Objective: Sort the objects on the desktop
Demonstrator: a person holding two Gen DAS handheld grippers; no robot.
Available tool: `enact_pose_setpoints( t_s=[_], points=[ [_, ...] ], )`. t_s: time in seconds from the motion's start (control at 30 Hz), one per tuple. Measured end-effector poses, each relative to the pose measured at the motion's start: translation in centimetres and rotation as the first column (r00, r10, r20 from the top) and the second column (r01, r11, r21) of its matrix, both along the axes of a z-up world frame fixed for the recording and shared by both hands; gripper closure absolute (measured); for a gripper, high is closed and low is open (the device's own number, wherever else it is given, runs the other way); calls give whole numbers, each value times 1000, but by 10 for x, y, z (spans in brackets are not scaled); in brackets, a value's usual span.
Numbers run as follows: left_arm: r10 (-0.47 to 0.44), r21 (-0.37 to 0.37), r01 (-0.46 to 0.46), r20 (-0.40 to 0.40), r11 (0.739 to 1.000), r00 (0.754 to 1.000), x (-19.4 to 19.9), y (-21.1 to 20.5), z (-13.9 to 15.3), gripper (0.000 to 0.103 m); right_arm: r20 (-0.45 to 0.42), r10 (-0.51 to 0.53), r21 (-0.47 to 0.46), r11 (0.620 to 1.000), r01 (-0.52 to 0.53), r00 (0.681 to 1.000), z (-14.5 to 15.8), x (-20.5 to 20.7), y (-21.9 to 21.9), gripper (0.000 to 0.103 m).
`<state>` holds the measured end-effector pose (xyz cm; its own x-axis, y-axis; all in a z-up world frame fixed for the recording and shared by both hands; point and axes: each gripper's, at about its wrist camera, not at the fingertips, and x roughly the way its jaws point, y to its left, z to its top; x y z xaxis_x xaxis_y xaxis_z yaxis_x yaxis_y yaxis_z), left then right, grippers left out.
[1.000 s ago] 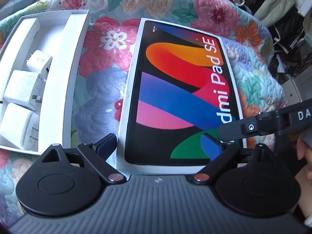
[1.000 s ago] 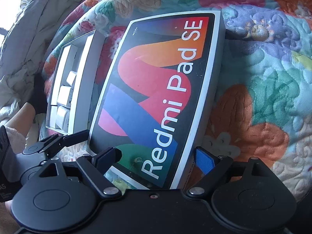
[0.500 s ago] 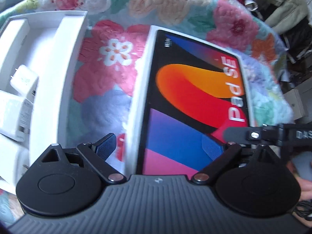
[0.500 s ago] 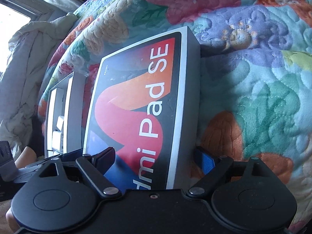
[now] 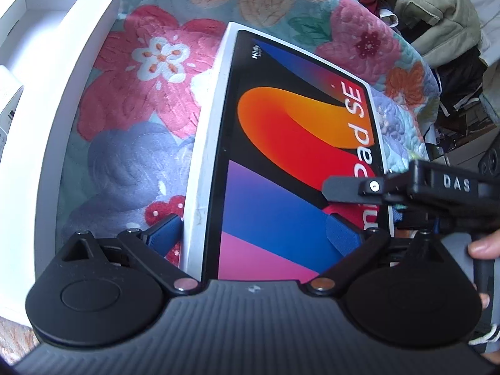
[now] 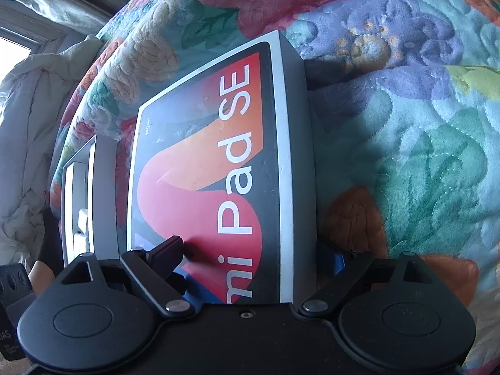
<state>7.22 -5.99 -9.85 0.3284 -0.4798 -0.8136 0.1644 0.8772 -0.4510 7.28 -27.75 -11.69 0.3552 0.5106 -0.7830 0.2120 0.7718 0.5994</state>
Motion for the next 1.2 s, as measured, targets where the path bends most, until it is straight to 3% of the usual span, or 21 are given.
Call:
enact_pose_setpoints(
  t_s=[0.23, 0.57, 0.77, 0.9, 0.93, 1.03, 1.2],
  points=[
    [-21, 8, 20, 38, 1000, 999, -16, -3, 14, 6, 25, 51, -53, 997, -49, 998, 12, -2, 3, 12],
    [-37, -9, 38, 85, 999, 996, -46, -4, 32, 6, 18, 76, -47, 996, -75, 997, 17, -25, -4, 12],
    [-24, -41, 26, 34, 999, 999, -41, 13, 19, 6, -39, 125, -51, 991, -127, 991, 11, -30, 11, 12],
    [32, -113, -44, -103, 993, 994, -32, 25, -14, 5, -57, 94, -35, 995, -96, 994, 3, -27, 11, 8],
    [32, -135, -45, -97, 990, 995, -32, 25, -18, 5, -60, 88, -32, 995, -90, 994, 0, -27, 11, 6],
    [26, -95, -30, -50, 995, 998, -40, 11, -14, 2, -61, 87, -42, 995, -90, 994, -2, -25, 16, 3],
    [26, -118, -30, -34, 993, 999, -45, 8, -5, 3, -40, 62, -66, 996, -65, 997, 9, -27, 15, 3]
  ],
)
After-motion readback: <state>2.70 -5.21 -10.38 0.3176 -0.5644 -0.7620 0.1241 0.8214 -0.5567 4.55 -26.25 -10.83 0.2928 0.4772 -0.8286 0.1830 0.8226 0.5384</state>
